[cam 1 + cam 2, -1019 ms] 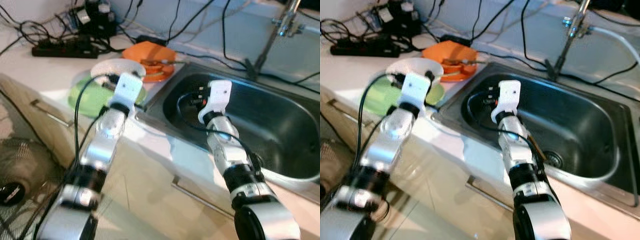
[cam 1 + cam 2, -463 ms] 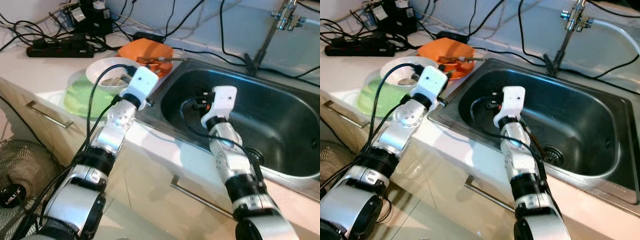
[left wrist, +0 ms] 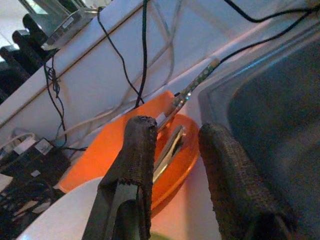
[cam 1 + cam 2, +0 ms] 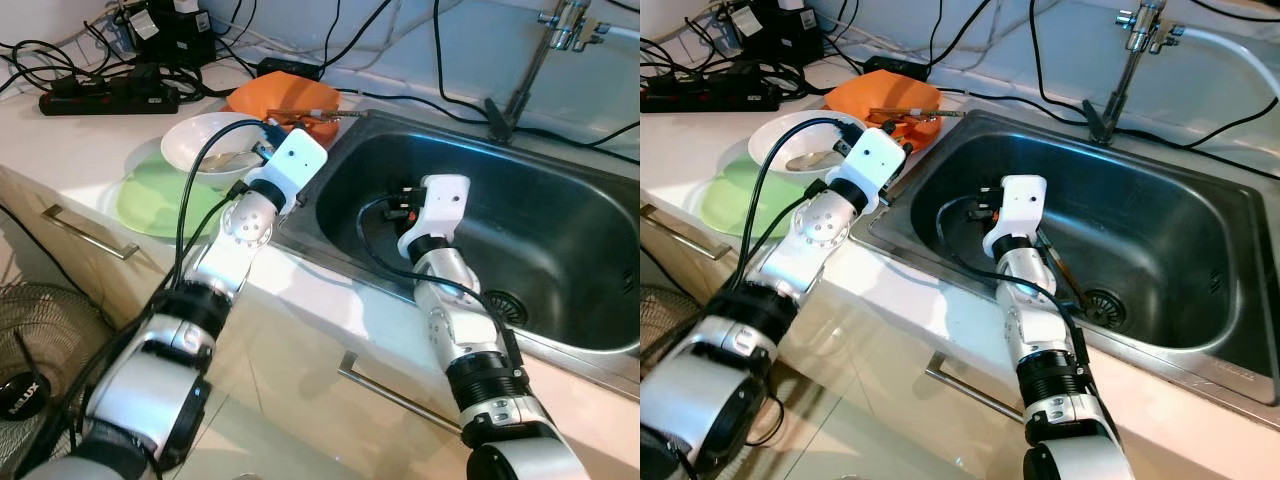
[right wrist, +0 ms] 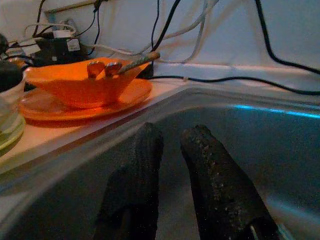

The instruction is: Kitchen organization

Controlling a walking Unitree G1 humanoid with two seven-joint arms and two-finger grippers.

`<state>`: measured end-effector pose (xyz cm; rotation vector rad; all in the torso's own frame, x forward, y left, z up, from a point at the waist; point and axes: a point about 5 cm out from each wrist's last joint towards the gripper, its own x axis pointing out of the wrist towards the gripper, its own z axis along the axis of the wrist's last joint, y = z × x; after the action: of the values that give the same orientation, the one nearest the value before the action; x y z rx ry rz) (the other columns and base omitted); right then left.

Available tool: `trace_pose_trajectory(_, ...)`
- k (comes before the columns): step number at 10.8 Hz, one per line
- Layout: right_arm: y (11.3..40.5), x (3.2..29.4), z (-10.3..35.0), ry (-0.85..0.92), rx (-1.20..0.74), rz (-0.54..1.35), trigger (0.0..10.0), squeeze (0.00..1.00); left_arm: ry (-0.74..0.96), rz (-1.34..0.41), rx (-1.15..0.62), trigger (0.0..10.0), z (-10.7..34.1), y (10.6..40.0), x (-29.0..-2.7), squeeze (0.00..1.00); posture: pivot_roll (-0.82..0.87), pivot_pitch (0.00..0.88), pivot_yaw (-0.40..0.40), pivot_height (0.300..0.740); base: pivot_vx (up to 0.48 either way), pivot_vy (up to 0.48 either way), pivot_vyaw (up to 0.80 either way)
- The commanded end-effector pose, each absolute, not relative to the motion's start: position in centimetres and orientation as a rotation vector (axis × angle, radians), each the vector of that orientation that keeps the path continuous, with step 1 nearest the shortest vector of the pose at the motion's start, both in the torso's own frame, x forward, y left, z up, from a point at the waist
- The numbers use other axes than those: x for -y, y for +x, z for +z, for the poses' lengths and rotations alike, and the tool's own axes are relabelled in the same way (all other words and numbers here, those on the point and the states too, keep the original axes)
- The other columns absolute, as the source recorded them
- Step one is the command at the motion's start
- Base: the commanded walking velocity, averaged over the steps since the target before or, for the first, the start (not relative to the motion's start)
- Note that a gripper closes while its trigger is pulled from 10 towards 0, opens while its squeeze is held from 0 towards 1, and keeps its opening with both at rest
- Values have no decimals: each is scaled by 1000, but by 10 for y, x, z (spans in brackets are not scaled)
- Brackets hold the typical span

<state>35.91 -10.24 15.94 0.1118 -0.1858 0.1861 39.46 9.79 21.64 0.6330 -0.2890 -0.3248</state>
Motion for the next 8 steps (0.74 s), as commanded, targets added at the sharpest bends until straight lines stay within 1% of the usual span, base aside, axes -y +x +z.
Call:
trace_pose_trajectory(1,357,104,157,117,173,178,10000,0,674,-325,302,10000,222,397,-95,0,190,100,0,740,0,0,0)
trace_pose_trajectory(7,352,104,153,125,157,167,10000,0,762,-251,277,10000,231,409,-94,0,181,117,10,740,0,0,0)
trace_pose_trajectory(8,352,104,152,124,154,165,10000,0,762,-237,268,0,232,410,-95,0,180,119,10,740,0,0,0)
